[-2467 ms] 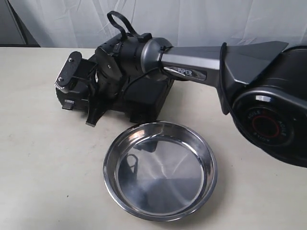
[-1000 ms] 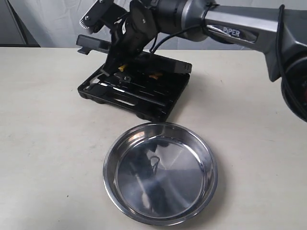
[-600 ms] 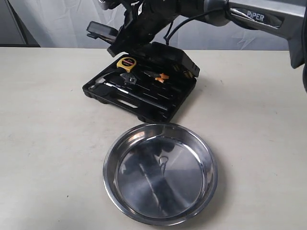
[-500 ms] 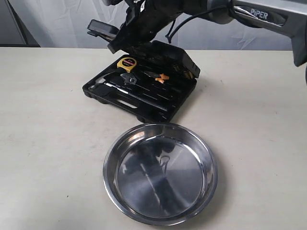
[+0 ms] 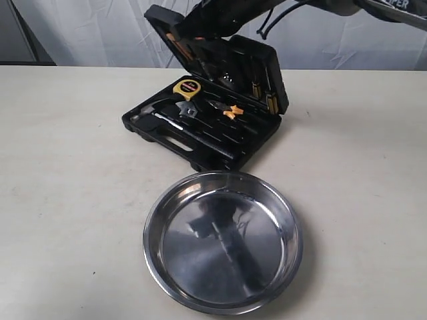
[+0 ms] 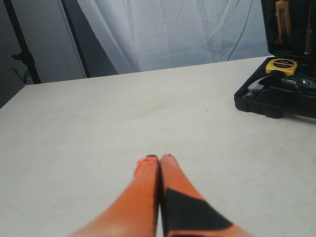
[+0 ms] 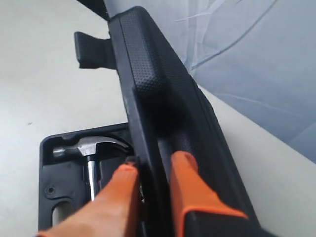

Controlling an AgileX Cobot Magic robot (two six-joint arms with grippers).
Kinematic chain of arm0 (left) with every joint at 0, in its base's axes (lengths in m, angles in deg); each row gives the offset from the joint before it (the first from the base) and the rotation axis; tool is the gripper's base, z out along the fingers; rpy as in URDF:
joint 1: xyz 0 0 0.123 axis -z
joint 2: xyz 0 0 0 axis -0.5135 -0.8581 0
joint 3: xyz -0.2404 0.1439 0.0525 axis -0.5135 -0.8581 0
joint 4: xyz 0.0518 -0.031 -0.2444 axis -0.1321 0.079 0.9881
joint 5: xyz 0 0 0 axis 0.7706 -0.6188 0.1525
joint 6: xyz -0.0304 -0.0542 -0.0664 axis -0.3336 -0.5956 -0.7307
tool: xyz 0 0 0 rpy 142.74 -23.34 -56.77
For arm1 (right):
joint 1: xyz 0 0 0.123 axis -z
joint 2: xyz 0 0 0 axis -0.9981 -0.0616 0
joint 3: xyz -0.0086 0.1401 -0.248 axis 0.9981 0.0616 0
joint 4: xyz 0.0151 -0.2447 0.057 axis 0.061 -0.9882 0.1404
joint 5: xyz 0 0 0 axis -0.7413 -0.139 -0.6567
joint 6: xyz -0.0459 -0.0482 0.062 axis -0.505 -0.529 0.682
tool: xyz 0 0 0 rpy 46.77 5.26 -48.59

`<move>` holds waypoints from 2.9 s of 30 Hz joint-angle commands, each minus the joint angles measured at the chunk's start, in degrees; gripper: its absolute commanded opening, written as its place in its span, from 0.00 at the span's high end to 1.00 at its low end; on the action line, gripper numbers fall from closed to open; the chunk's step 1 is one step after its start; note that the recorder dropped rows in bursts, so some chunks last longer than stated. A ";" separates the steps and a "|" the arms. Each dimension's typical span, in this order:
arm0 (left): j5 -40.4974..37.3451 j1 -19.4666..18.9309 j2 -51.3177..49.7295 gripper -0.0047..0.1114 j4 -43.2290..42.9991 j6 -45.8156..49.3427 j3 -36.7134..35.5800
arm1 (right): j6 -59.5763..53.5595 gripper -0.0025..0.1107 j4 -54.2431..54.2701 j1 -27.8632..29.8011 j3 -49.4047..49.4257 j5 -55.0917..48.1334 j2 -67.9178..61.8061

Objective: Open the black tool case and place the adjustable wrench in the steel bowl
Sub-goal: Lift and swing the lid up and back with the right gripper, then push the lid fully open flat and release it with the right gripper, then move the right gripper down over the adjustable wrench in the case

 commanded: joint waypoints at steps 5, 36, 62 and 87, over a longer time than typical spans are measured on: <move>0.60 0.51 0.22 0.96 0.00 -0.30 0.11 | 1.42 0.98 0.60 5.70 -0.08 -3.15 0.88; 0.60 0.51 0.22 0.96 0.00 -0.30 0.11 | 1.63 0.46 -17.78 13.94 -0.08 -8.68 0.08; 0.60 0.51 0.22 0.96 0.00 -0.30 0.11 | 13.96 0.46 -40.95 15.15 -0.08 -11.58 0.92; 0.60 0.51 0.22 0.96 0.00 -0.30 0.11 | -1.86 0.98 11.64 12.84 -0.08 -7.12 -5.00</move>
